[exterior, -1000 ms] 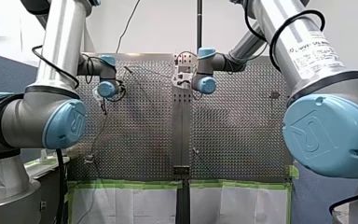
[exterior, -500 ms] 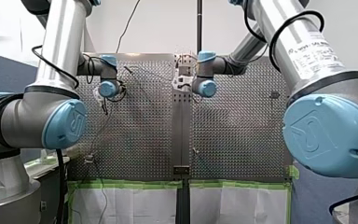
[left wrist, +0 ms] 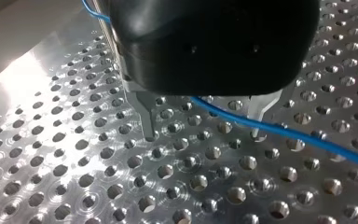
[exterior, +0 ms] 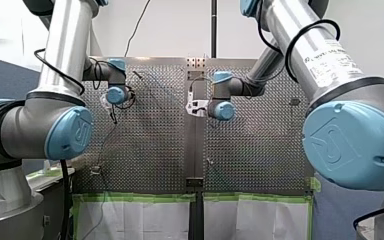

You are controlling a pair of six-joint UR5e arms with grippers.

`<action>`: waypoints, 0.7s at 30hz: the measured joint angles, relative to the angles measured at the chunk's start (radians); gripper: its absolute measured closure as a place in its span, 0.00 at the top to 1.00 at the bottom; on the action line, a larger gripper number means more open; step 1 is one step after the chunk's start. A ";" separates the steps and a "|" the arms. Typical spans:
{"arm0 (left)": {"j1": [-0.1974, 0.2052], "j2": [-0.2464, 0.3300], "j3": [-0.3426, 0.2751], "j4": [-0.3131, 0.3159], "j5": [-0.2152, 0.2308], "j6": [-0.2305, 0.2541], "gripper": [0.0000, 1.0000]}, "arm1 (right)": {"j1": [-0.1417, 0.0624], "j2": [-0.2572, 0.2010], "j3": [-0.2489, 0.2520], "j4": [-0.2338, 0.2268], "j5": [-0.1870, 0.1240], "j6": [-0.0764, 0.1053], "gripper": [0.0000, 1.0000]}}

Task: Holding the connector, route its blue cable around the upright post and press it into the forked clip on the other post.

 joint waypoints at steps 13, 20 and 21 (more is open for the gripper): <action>-0.003 0.000 0.000 -0.015 0.000 -0.007 0.98 | -0.032 0.001 0.103 -0.087 0.044 0.009 0.00; -0.004 0.000 0.000 -0.016 0.000 -0.008 0.98 | -0.054 0.001 0.168 -0.152 0.085 0.030 0.00; -0.004 0.000 0.000 -0.016 0.000 -0.008 0.98 | -0.056 0.001 0.177 -0.160 0.092 0.031 0.00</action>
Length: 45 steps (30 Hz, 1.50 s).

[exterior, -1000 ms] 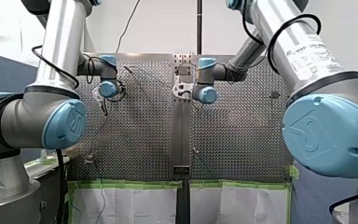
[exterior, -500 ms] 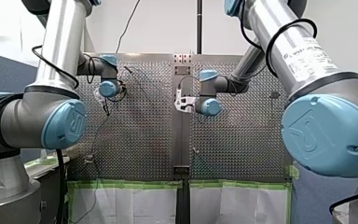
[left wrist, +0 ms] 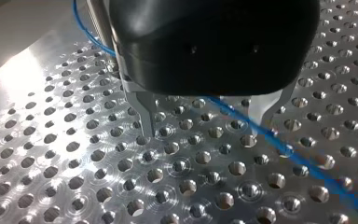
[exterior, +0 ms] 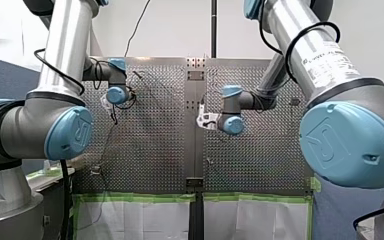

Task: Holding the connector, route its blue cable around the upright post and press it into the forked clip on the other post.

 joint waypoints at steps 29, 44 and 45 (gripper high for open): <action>-0.001 0.000 0.000 -0.001 -0.019 0.000 0.98 | -0.084 0.026 0.245 -0.245 0.143 0.074 0.00; -0.003 0.000 0.000 -0.002 -0.020 0.003 0.98 | -0.146 0.143 0.363 -0.365 0.169 0.092 0.00; -0.004 0.000 0.000 -0.002 -0.020 0.003 0.98 | -0.150 0.150 0.367 -0.371 0.169 0.092 0.00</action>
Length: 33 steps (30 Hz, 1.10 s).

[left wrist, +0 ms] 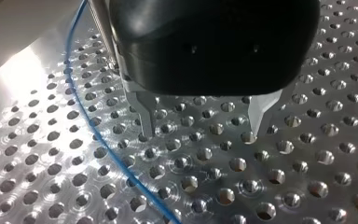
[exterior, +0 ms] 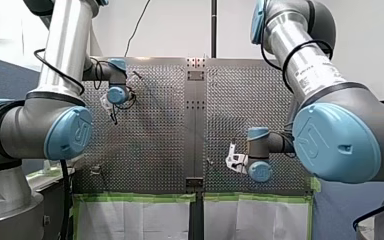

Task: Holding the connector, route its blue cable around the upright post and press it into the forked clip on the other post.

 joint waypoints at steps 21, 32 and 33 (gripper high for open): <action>-0.006 0.000 0.000 -0.003 0.000 0.001 0.98 | -0.068 0.177 -0.003 -0.163 -0.014 -0.026 0.00; -0.007 0.000 0.000 -0.003 -0.003 0.003 0.98 | -0.080 0.277 -0.036 -0.183 -0.041 -0.032 0.00; -0.007 0.000 0.000 -0.003 -0.004 0.003 0.98 | -0.080 0.285 -0.042 -0.183 -0.043 -0.033 0.00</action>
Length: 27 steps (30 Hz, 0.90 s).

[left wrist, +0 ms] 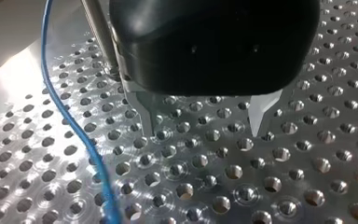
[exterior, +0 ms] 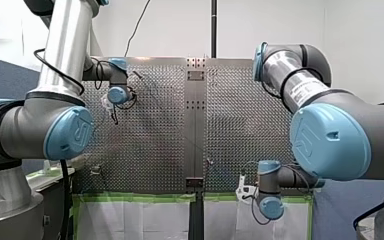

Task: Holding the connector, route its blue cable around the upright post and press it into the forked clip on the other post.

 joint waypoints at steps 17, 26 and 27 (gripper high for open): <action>0.006 0.000 0.000 0.002 -0.011 0.002 0.98 | -0.001 0.149 -0.047 0.002 -0.013 -0.021 0.00; 0.006 0.000 0.000 0.002 -0.011 0.003 0.98 | -0.005 0.177 -0.072 0.017 -0.015 -0.034 0.00; 0.006 0.000 0.000 0.002 -0.011 0.003 0.98 | -0.006 0.178 -0.076 0.020 -0.015 -0.037 0.00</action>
